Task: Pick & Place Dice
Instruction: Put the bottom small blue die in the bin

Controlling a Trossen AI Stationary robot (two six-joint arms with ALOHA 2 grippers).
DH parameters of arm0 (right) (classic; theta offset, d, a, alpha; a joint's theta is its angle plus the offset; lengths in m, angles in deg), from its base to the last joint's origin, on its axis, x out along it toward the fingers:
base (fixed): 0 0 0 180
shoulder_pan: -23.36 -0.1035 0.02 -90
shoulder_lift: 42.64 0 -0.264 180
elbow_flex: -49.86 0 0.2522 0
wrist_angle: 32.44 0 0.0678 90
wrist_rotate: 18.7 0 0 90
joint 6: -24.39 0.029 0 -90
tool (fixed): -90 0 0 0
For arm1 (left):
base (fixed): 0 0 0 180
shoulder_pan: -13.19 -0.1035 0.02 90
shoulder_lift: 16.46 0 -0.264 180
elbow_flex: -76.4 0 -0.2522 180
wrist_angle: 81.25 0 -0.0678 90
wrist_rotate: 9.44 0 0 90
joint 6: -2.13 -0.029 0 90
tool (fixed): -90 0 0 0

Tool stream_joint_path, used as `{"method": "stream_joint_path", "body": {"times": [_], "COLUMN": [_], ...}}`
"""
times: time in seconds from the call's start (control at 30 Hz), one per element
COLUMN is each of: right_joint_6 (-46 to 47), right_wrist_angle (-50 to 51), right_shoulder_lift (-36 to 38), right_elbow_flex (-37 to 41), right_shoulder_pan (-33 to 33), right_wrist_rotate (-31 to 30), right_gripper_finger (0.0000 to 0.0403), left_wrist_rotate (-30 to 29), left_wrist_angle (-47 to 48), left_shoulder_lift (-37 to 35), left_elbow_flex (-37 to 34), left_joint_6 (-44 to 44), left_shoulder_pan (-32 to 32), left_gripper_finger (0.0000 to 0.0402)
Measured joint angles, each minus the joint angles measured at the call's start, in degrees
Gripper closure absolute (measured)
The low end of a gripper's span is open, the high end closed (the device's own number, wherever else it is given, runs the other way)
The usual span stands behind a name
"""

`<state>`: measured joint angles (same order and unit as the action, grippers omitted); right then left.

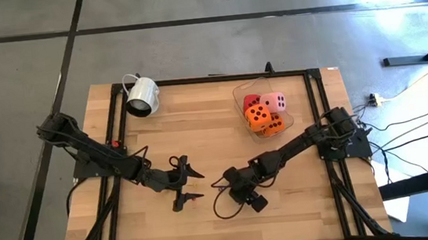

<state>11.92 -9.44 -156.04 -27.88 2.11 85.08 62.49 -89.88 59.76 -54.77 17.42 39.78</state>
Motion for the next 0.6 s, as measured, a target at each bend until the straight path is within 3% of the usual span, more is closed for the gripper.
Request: {"method": "stream_joint_path", "body": {"times": [0.33, 0.6], "right_joint_6": [0.3, 0.3], "right_wrist_angle": [0.5, 0.6], "right_shoulder_lift": [0.0, 0.0], "right_elbow_flex": [0.0, 0.0], "right_shoulder_pan": [-0.3, -0.3], "right_wrist_rotate": [-1.2, -1.6], "right_gripper_finger": [0.0231, 0.0295], "left_wrist_rotate": [0.0, 0.0], "left_wrist_angle": [0.0, 0.0], "left_shoulder_lift": [0.0, 0.0], "left_elbow_flex": [0.0, 0.0], "left_joint_6": [-1.0, -1.0], "left_shoulder_pan": [0.0, 0.0], "left_gripper_finger": [0.0107, 0.0107]}}
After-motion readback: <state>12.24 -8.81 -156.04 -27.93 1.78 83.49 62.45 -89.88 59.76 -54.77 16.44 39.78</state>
